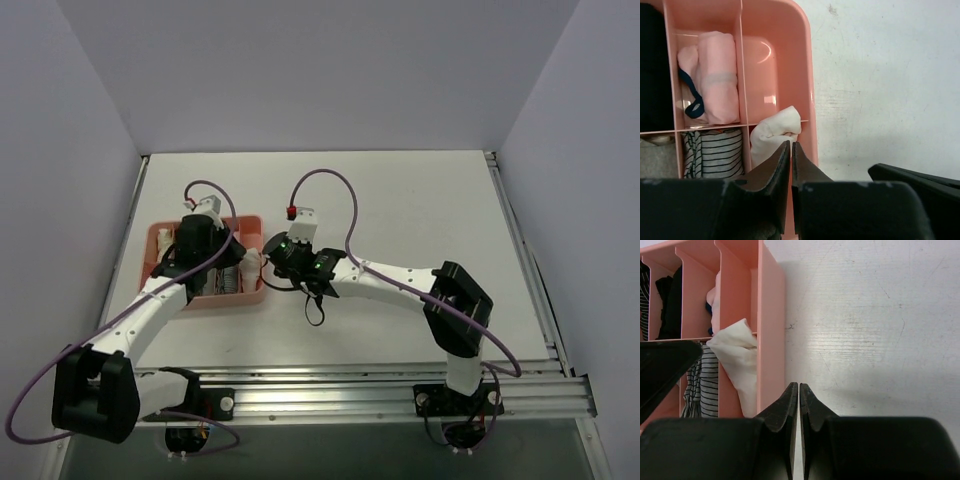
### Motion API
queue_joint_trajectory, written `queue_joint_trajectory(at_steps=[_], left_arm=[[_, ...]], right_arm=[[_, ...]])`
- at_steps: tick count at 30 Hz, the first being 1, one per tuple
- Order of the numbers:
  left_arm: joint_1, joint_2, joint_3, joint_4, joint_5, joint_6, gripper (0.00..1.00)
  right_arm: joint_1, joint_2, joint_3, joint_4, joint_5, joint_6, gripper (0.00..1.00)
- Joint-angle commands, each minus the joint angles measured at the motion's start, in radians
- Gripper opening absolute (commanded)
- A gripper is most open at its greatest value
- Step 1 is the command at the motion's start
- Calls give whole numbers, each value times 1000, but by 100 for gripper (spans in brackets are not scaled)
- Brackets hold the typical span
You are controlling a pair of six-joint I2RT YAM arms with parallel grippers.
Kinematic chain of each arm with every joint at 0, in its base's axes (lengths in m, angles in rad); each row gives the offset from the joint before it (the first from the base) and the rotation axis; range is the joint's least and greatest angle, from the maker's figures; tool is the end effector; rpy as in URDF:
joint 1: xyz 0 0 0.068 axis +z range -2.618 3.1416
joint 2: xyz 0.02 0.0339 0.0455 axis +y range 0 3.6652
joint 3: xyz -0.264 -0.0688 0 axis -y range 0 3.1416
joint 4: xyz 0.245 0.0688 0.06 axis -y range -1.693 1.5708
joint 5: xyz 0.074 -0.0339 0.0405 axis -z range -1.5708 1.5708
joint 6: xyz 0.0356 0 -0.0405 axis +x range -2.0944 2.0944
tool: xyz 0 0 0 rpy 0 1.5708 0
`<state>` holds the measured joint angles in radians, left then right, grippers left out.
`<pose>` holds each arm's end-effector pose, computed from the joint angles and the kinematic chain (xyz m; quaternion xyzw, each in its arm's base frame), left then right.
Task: Roll the underwear
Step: Place the rolled underwear into the container
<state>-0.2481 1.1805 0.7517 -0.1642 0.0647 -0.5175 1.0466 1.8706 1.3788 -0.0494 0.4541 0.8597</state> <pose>0.2497 -0.0656 0.2491 -0.1034 0.8764 -0.2018 0.4248 0.2303 0.3671 0.2483 0.0312 0.8547 0.2776 0.4375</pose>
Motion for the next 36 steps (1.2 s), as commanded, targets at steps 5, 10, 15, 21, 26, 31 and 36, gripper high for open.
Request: queue_joint_trajectory(at_steps=[5,10,15,21,26,31,36], left_arm=[[-48,109,-57,120,-54,10,13],[-59,163,-101,147,-101,5,12],[-74,200,-103,190,-135,-1,12],[-83,254,-98,209,-155,10,12],[-86,240,-84,170,-186,25,12],[-86,160,1,25,-245,50,14],[-95,81,72,-87,-279,77,16]], right_arm=[[-17,-119,-64,16,26,-22,2],[-22,-159,-107,25,34,-22,2],[-25,-163,-104,11,43,-36,2],[-25,-176,-116,0,52,-45,2],[-26,-174,-121,2,40,-53,3],[-23,-169,-96,-23,28,-70,3],[-22,-205,-110,-29,17,-80,5]])
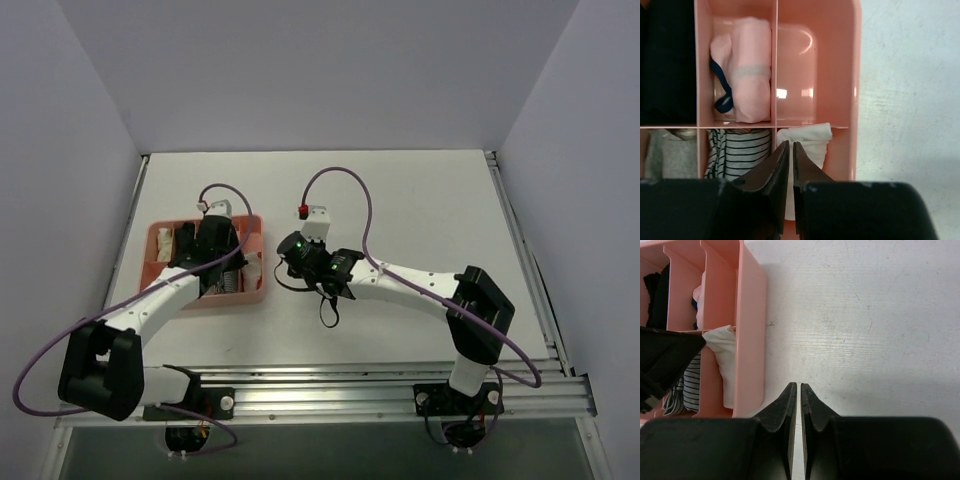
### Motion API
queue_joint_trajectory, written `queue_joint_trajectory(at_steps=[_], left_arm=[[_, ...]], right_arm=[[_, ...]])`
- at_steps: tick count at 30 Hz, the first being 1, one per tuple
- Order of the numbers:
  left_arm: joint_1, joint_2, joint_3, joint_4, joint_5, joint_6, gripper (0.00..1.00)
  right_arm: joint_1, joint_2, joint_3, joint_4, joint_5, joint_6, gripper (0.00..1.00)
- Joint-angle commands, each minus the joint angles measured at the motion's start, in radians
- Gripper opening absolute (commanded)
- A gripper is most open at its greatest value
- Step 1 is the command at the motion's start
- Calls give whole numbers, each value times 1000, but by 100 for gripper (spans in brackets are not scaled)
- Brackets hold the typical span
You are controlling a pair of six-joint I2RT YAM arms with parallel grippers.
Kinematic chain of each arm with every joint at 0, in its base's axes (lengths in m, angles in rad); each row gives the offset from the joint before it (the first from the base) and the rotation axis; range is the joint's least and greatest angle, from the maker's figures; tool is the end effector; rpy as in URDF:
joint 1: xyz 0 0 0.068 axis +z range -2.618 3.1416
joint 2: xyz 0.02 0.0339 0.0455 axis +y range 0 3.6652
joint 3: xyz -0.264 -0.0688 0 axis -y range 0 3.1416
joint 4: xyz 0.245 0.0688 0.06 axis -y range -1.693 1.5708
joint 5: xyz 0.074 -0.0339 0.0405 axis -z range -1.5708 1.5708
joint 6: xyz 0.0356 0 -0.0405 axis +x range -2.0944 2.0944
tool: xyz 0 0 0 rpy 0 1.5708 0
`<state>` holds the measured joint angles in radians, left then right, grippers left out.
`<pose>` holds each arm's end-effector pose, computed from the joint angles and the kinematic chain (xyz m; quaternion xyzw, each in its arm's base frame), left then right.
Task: Roll the underwear
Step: Place the rolled underwear into the container
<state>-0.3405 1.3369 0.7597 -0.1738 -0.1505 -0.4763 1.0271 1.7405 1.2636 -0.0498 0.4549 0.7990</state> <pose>0.2626 -0.0874 0.2124 -0.0919 0.9104 -0.0945 0.3921 0.2210 0.3354 0.2613 0.0156 0.8518 0.2650 0.4517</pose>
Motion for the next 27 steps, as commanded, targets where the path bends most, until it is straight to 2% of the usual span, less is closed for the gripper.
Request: queue_joint_trajectory(at_steps=[1,5,9,11,12,15,16,18,19,20,24,27], left_arm=[[-6,-106,66,-84,-64,36,16],[-20,-156,101,-92,-31,86,17],[-52,-235,122,-38,196,169,19],[-95,-301,133,-15,230,215,20],[-110,-326,135,-3,245,229,21],[-140,-413,122,49,328,234,38],[-143,-447,121,53,380,234,94],[-147,-479,118,53,404,228,94],[-149,-513,112,53,411,225,94],[-150,-530,109,59,417,216,94],[-153,-588,72,94,468,186,94],[-155,-602,64,71,473,188,94]], right_arm=[[-4,-79,3,-35,18,-20,5],[-2,-113,-12,-24,1,-37,5],[-1,-198,-58,5,-10,-63,10],[-4,-240,-101,10,10,-75,20],[-5,-290,-118,11,19,-78,32],[-38,-427,-208,37,25,-95,56],[-45,-462,-226,39,36,-102,61],[-50,-574,-250,31,80,-139,74],[-51,-605,-256,1,105,-145,93],[-52,-636,-254,-19,154,-162,100],[-50,-774,-218,-145,272,-172,100],[-52,-846,-199,-165,292,-205,100]])
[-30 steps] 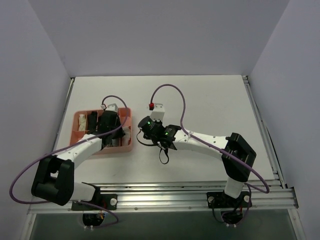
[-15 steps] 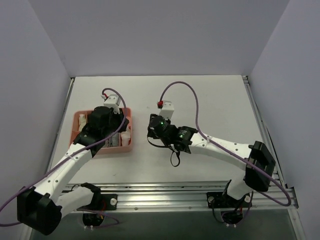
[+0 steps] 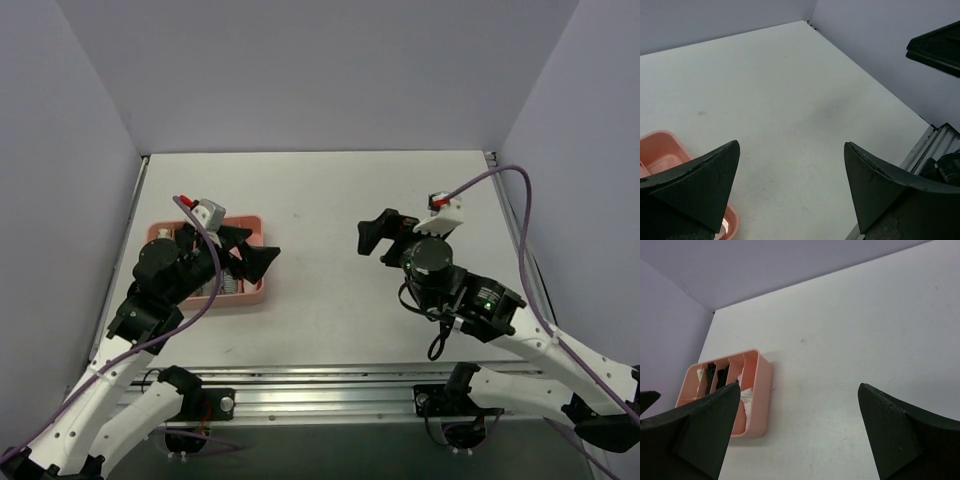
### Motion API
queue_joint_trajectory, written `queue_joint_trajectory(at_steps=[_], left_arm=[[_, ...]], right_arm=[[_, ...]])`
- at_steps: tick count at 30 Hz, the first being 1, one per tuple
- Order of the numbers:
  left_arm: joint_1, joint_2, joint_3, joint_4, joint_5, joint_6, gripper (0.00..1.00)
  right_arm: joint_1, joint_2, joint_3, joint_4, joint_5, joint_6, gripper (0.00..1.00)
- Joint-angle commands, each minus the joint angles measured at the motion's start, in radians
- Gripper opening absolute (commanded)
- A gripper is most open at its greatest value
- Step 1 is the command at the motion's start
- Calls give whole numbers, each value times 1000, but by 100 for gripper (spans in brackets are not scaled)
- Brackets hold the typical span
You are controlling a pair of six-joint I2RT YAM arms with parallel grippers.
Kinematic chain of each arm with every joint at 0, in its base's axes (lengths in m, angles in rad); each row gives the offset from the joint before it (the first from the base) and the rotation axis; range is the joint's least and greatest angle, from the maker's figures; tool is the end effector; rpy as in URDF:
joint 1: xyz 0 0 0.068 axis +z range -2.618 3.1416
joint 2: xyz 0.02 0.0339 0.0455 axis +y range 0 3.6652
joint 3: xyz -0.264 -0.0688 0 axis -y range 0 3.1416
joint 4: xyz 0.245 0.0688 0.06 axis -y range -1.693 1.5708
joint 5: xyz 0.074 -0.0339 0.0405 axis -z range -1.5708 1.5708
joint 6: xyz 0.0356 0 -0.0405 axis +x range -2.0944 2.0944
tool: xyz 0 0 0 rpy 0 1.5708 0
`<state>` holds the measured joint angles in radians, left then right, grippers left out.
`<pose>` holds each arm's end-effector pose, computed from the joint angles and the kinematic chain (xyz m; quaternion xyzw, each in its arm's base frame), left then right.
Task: Roll the underwear
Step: Place the rolled underwear into the container
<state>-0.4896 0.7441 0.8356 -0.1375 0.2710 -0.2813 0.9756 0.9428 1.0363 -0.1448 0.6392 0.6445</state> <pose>0.1477 -0.0895 0.3695 0.1673 0.7030 -0.3478 0.5974 0.1329 0.1584 0.4045 0.1000 0.7145 0.3166 0.6158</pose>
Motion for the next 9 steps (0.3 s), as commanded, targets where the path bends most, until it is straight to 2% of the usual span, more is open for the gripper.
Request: queue_joint_trajectory(at_steps=[1,9], left_arm=[[-6,-11,-13,32,50,-2,94],[-7,-18,-39,61,7,7,94]], right_arm=[[0,-64,28,-67,105,-63,100],[0,-176,-24,-10,74,-166,100]])
